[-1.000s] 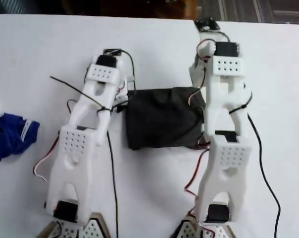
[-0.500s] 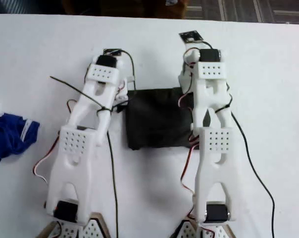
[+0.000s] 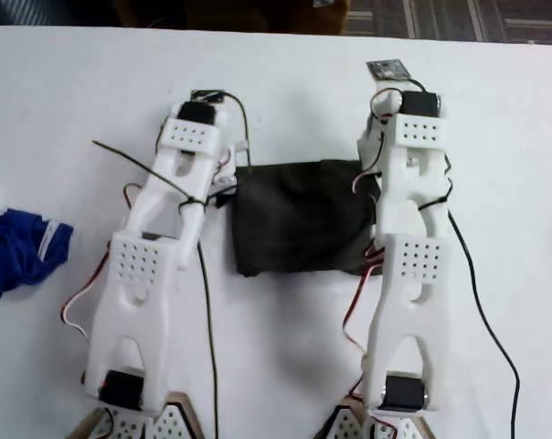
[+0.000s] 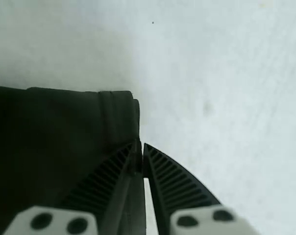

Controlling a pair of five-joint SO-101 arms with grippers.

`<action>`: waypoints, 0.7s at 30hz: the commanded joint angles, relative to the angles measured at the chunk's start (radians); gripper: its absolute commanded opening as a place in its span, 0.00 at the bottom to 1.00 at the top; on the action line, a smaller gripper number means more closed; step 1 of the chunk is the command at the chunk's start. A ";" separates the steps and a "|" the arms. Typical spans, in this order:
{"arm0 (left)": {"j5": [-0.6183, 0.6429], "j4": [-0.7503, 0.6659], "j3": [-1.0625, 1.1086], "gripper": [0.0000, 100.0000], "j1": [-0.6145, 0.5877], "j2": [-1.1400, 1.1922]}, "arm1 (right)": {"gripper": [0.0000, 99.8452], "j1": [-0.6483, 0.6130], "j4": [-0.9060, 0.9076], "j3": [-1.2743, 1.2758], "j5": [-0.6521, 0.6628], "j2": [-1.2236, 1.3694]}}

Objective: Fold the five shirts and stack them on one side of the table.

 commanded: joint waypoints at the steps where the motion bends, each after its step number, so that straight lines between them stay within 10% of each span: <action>1: 0.002 -0.012 -0.002 0.09 0.005 0.008 | 0.02 -0.044 0.010 -0.038 0.005 -0.104; 21: 0.002 -0.012 -0.002 0.09 0.003 0.008 | 0.02 -0.114 0.002 -0.021 0.040 -0.033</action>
